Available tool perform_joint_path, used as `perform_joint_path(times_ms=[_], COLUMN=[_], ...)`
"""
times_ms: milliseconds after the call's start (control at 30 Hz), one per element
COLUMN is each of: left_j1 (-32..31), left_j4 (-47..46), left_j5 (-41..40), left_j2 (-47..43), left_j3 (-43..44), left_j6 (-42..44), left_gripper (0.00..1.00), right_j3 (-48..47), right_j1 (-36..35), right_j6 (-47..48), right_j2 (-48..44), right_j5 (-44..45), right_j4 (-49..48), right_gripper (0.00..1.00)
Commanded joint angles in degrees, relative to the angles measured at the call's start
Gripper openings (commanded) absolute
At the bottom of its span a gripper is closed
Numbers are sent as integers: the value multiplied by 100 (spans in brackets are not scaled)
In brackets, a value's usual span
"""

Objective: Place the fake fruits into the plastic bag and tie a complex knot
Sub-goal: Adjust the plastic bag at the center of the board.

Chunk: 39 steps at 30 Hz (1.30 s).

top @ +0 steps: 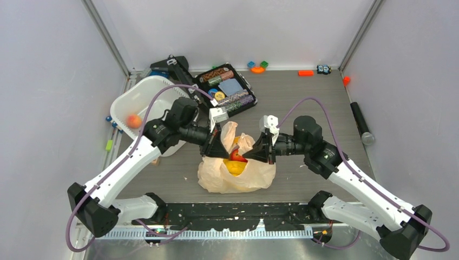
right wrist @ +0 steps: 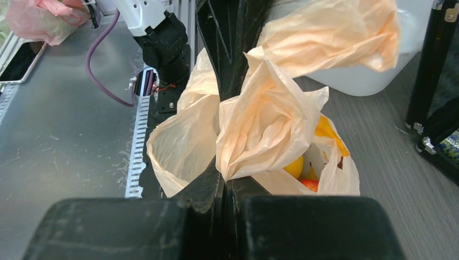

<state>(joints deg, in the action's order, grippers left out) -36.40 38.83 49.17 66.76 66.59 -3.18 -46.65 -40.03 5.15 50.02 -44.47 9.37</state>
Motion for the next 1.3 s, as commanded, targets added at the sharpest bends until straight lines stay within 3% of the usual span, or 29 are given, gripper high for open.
perform_joint_path(times_ms=[0,300,567,600,667,700,767,833,1033,1133,1267], left_j1=[-233,-513,-508,-508,-508,-508,-508,-508,-544,-801,-1609], left_j4=[728,867,263,216,64,-84,-523,-1109,-2258,-2266,-2061], left_j5=[-114,-168,-491,-627,-990,-1167,-1551,-2102,-2727,-2718,-3024], left_j2=[108,222,-477,-569,-803,-983,-1431,-1962,-2999,-2726,-2058], left_j3=[302,379,146,147,88,12,-290,-621,-806,-372,356], left_j6=[566,743,702,704,690,683,689,683,358,128,372], left_gripper=[0,0,0,11,50,63,82,95,99,98,96], right_j3=[-341,-595,-311,-284,-230,-206,-183,-153,-61,-56,33], right_j1=[-98,-324,-369,-368,-373,-374,-367,-372,-368,-368,-365], right_j6=[110,212,53,-1,-62,-73,-103,-151,-269,-305,-416], right_j2=[82,499,377,318,241,209,176,130,-49,-125,-319], right_j5=[-370,-691,-528,-517,-479,-461,-425,-393,-272,-170,67], right_j4=[152,501,215,175,74,37,0,-55,-209,-220,-340], right_gripper=[5,5,5,5,5,5,5,5,5,5,5])
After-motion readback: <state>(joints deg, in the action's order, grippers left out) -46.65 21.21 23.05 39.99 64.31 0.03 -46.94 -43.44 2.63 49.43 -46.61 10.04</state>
